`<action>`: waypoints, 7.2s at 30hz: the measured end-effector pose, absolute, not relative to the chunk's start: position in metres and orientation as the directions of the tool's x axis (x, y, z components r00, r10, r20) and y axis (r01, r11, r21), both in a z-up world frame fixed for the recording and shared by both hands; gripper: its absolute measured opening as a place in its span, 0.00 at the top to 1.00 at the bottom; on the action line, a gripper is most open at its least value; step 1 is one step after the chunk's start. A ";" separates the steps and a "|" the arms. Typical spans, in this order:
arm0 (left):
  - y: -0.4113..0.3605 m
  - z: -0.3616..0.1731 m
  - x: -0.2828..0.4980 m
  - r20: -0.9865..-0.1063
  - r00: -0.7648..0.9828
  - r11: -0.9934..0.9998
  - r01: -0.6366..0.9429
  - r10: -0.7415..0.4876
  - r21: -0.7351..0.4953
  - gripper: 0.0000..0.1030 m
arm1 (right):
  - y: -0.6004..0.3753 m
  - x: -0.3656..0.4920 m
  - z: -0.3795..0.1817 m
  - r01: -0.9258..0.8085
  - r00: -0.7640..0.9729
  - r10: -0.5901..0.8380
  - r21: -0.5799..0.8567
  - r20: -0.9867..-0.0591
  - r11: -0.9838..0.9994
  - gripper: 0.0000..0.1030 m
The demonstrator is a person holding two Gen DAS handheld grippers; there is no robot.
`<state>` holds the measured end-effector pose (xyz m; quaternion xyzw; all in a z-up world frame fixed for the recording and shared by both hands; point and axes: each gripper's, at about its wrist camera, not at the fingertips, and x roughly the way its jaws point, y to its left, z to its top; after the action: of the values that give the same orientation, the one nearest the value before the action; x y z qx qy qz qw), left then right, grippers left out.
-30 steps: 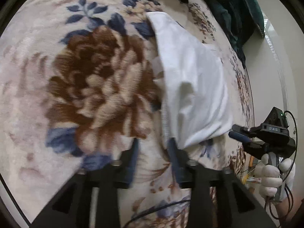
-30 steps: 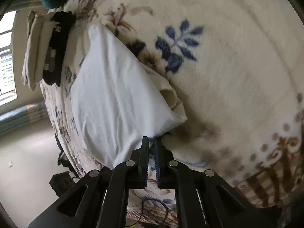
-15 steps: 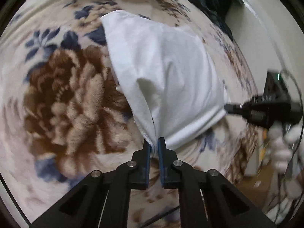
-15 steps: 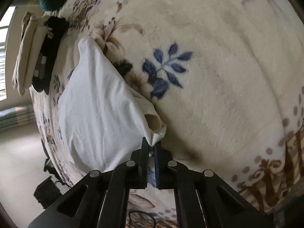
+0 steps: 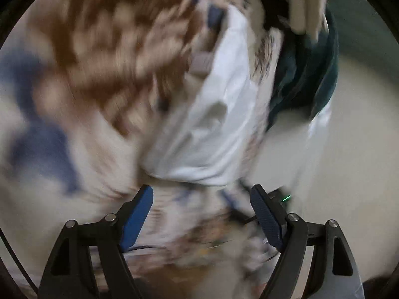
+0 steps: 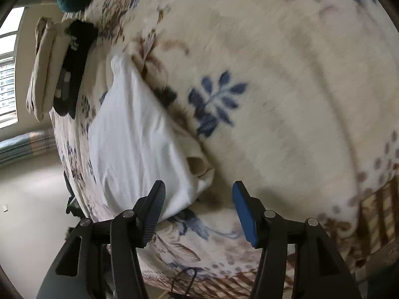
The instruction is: Fold small clothes
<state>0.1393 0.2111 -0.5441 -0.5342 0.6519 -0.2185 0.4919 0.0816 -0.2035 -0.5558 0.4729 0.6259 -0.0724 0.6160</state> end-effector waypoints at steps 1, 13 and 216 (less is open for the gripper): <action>0.205 -0.553 0.137 -0.404 0.088 0.303 -0.523 -0.911 -0.797 0.23 | -0.206 0.081 -0.556 0.681 0.206 0.507 0.495 -0.837 0.540 0.43; 0.173 -0.568 0.148 -0.561 0.300 0.303 -0.602 -0.772 -0.739 0.23 | -0.162 0.092 -0.628 0.656 0.321 0.708 0.687 -0.629 0.313 0.41; 0.149 0.021 0.132 -0.582 0.811 0.997 -0.076 0.061 -0.001 0.00 | -0.057 0.029 0.132 0.023 0.820 -0.068 -0.086 -0.568 0.996 0.00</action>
<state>0.1318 0.1488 0.0213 -0.0119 0.3054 0.0361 0.9515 0.0295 -0.0569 0.1320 -0.0378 0.2990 -0.0237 0.9532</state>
